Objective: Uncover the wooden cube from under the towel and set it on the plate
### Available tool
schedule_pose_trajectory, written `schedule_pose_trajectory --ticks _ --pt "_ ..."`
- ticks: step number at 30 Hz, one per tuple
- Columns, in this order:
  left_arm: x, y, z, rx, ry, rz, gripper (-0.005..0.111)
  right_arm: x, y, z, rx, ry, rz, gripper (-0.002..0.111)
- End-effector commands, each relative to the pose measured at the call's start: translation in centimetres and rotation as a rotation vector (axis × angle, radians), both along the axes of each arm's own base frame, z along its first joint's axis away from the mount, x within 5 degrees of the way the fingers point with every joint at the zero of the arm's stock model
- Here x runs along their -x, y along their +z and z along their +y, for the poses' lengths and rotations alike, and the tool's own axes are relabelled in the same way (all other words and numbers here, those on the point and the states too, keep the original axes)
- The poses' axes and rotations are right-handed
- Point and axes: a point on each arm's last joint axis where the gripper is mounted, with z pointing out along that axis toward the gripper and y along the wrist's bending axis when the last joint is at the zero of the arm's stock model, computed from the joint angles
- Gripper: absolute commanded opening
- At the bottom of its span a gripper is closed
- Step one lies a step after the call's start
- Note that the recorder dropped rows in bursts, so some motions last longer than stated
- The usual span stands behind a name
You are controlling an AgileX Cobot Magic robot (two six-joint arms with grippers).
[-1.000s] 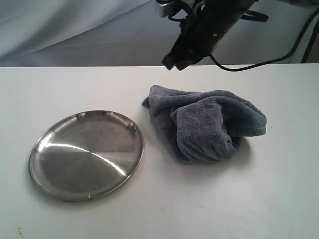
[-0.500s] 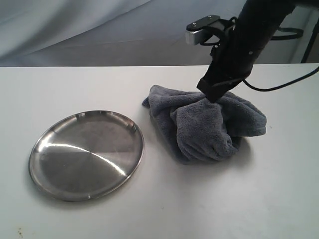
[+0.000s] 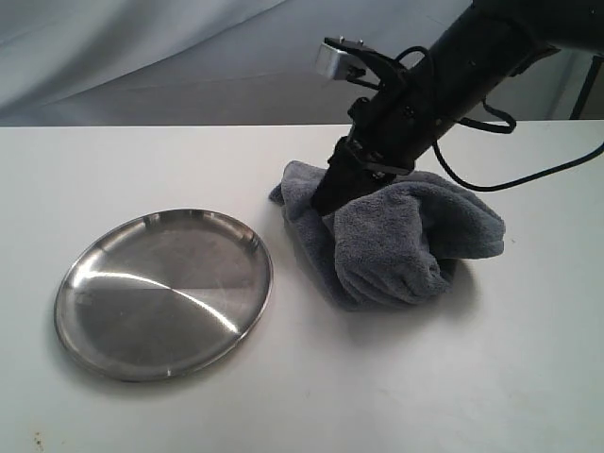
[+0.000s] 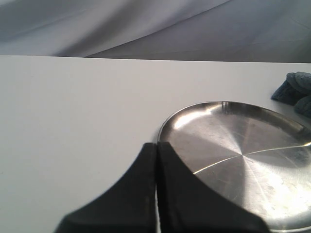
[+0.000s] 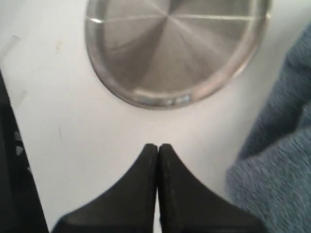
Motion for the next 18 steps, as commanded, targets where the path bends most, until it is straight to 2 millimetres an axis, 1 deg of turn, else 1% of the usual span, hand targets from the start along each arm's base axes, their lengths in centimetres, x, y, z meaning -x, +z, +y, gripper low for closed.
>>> schedule_pose_trajectory --ticks 1,3,4,7,9,10,11,13,14,15,16,17,18 --pt "0.0 -0.1 0.0 -0.001 0.001 -0.008 0.000 0.2 0.8 0.6 -0.100 0.084 -0.077 0.000" --pt "0.0 -0.1 0.0 -0.001 0.001 -0.008 0.000 -0.3 0.8 0.7 -0.103 0.082 -0.150 0.000" --pt "0.0 -0.1 0.0 -0.001 0.001 -0.008 0.000 -1.0 0.9 0.7 -0.101 0.038 -0.217 0.000" --pt "0.0 -0.1 0.0 -0.001 0.001 -0.008 0.000 -2.2 1.0 0.6 -0.098 -0.050 -0.316 0.000" --pt "0.0 -0.1 0.0 -0.001 0.001 -0.008 0.000 -2.7 1.7 0.4 -0.096 -0.096 -0.388 0.000" --pt "0.0 -0.1 0.0 -0.001 0.001 -0.008 0.000 -2.6 2.8 0.2 -0.097 -0.121 -0.444 0.000" --pt "0.0 -0.1 0.0 -0.001 0.001 -0.008 0.000 -2.5 3.4 -0.1 -0.086 -0.132 -0.481 0.000" --pt "0.0 -0.1 0.0 -0.001 0.001 -0.008 0.000 -1.3 6.0 -1.2 -0.058 -0.166 -0.618 0.000" --pt "0.0 -0.1 0.0 -0.001 0.001 -0.008 0.000 -0.7 6.6 -1.6 -0.049 -0.179 -0.648 0.000" --pt "0.0 -0.1 0.0 -0.001 0.001 -0.008 0.000 0.3 7.5 -2.3 -0.047 -0.232 -0.679 0.000" --pt "0.0 -0.1 0.0 -0.001 0.001 -0.008 0.000 0.8 8.1 -2.9 -0.047 -0.287 -0.716 0.000" --pt "0.0 -0.1 0.0 -0.001 0.001 -0.008 0.000 1.4 8.2 -3.9 -0.036 -0.398 -0.753 0.000" --pt "0.0 -0.1 0.0 -0.001 0.001 -0.008 0.000 1.9 8.2 -4.5 -0.056 -0.506 -0.734 0.000"
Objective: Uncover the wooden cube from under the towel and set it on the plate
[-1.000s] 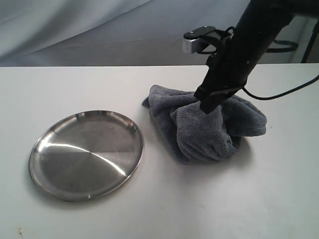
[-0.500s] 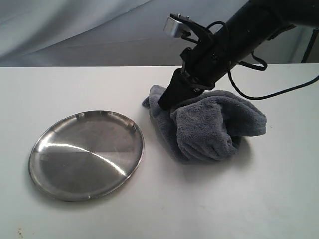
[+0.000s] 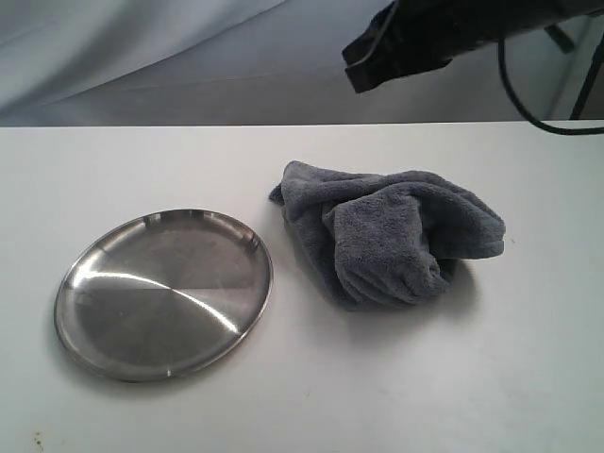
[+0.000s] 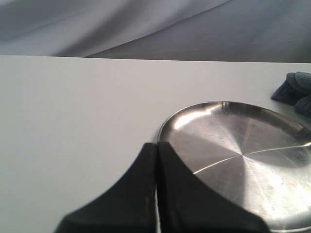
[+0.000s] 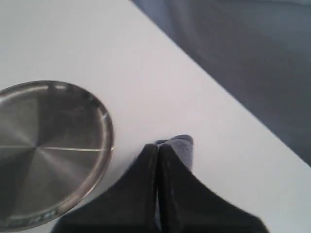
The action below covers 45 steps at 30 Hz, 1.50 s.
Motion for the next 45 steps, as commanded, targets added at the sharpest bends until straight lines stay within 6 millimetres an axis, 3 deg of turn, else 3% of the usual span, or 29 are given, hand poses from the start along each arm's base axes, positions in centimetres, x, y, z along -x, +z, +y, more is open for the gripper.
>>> schedule_pose_trajectory --ticks 1,4,7,10,13,15,18,21,22,24,25,36,45 --pt "0.0 -0.1 0.0 -0.001 0.001 -0.008 0.000 1.7 0.7 -2.6 -0.153 -0.327 -0.065 0.000" --pt "0.0 -0.1 0.0 -0.001 0.001 -0.008 0.000 1.8 0.1 -3.2 -0.153 -0.398 -0.074 0.000" --pt "0.0 -0.1 0.0 -0.001 0.001 -0.008 0.000 1.5 -1.0 -2.9 -0.047 -0.376 -0.087 0.000" --pt "0.0 -0.1 0.0 -0.001 0.001 -0.008 0.000 1.5 -2.4 -1.2 0.052 -0.304 -0.086 0.000" --pt "0.0 -0.1 0.0 -0.001 0.001 -0.008 0.000 1.3 -5.7 1.8 0.248 -0.179 -0.006 0.000" --pt "0.0 -0.1 0.0 -0.001 0.001 -0.008 0.000 1.2 -7.5 2.5 0.306 -0.154 0.046 0.000" --pt "0.0 -0.1 0.0 -0.001 0.001 -0.008 0.000 1.3 -8.5 2.3 0.351 -0.164 0.113 0.005" --pt "0.0 -0.1 0.0 -0.001 0.001 -0.008 0.000 1.5 -8.7 1.4 0.413 -0.226 0.165 0.041" --pt "0.0 -0.1 0.0 -0.001 0.001 -0.008 0.000 1.6 -8.9 1.3 0.425 -0.231 0.188 0.059" --pt "0.0 -0.1 0.0 -0.001 0.001 -0.008 0.000 1.7 -8.9 1.1 0.448 -0.230 0.196 0.077" --pt "0.0 -0.1 0.0 -0.001 0.001 -0.008 0.000 1.7 -9.0 1.0 0.460 -0.229 0.193 0.079" --pt "0.0 -0.1 0.0 -0.001 0.001 -0.008 0.000 1.3 -8.9 1.3 0.435 -0.224 0.134 0.074" --pt "0.0 -0.1 0.0 -0.001 0.001 -0.008 0.000 -0.3 -12.2 1.6 0.459 -0.251 0.164 0.074"
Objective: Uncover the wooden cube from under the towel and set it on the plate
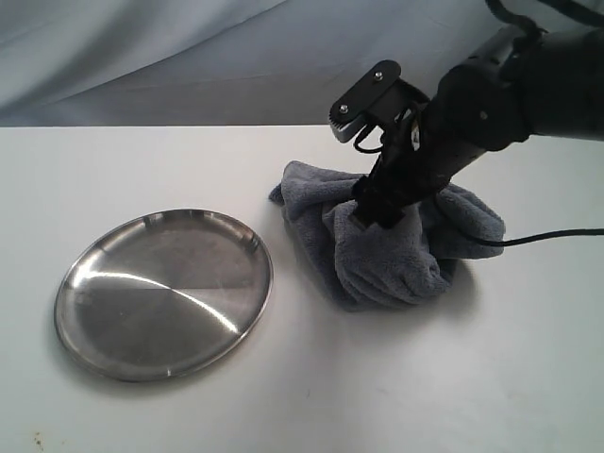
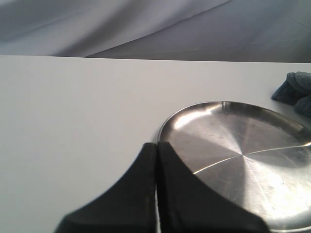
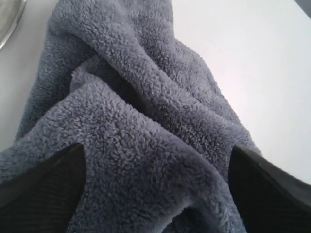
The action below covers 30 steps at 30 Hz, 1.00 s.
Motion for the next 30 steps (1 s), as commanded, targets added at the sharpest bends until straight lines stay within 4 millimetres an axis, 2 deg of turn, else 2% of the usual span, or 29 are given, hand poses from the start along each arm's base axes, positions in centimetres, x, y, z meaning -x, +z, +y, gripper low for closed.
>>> schedule_pose_trajectory --ticks 1,4,7,17,23,30 --pt "0.0 -0.1 0.0 -0.001 0.001 -0.008 0.000 -0.9 -1.1 0.0 -0.018 -0.037 -0.013 0.074" --pt "0.0 -0.1 0.0 -0.001 0.001 -0.008 0.000 -0.9 -1.4 0.0 -0.006 -0.039 0.001 0.073" --pt "0.0 -0.1 0.0 -0.001 0.001 -0.008 0.000 -0.8 -1.6 -0.2 0.015 -0.043 0.017 0.066" --pt "0.0 -0.1 0.0 -0.001 0.001 -0.008 0.000 -0.7 -1.6 -0.7 0.090 -0.040 0.035 0.000" --pt "0.0 -0.1 0.0 -0.001 0.001 -0.008 0.000 -0.2 0.4 -1.4 0.139 -0.015 -0.005 0.000" --pt "0.0 -0.1 0.0 -0.001 0.001 -0.008 0.000 1.1 5.4 -2.0 0.054 -0.009 -0.146 0.000"
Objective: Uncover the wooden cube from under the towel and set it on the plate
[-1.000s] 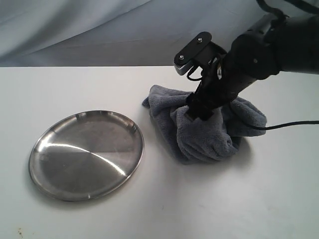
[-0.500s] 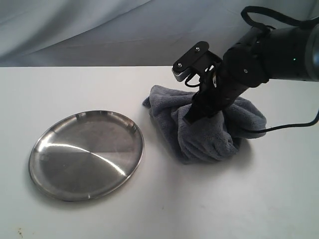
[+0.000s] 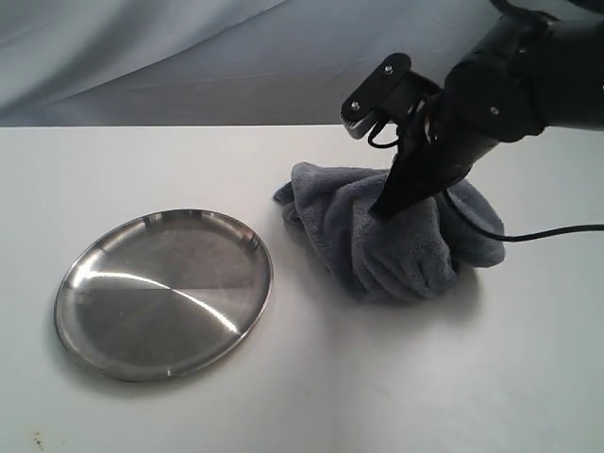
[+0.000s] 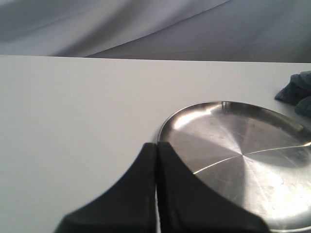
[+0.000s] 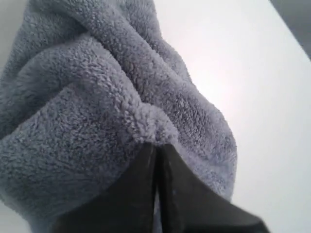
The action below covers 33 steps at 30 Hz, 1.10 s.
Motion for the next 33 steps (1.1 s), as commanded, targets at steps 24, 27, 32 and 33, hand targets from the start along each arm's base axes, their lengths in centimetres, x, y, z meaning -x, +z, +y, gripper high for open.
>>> schedule_pose_trajectory --ticks 24,27,32,33 --pt "0.0 -0.1 0.0 -0.001 0.001 -0.008 0.000 0.7 0.9 -0.8 -0.015 -0.061 0.030 0.030" --pt "0.0 -0.1 0.0 -0.001 0.001 -0.008 0.000 0.5 0.2 -0.7 -0.011 -0.064 0.050 0.056" --pt "0.0 -0.1 0.0 -0.001 0.001 -0.008 0.000 0.7 -0.1 -0.7 -0.005 -0.060 0.077 0.084" --pt "0.0 -0.1 0.0 -0.001 0.001 -0.008 0.000 0.8 -0.1 -0.6 -0.008 -0.041 0.091 0.084"
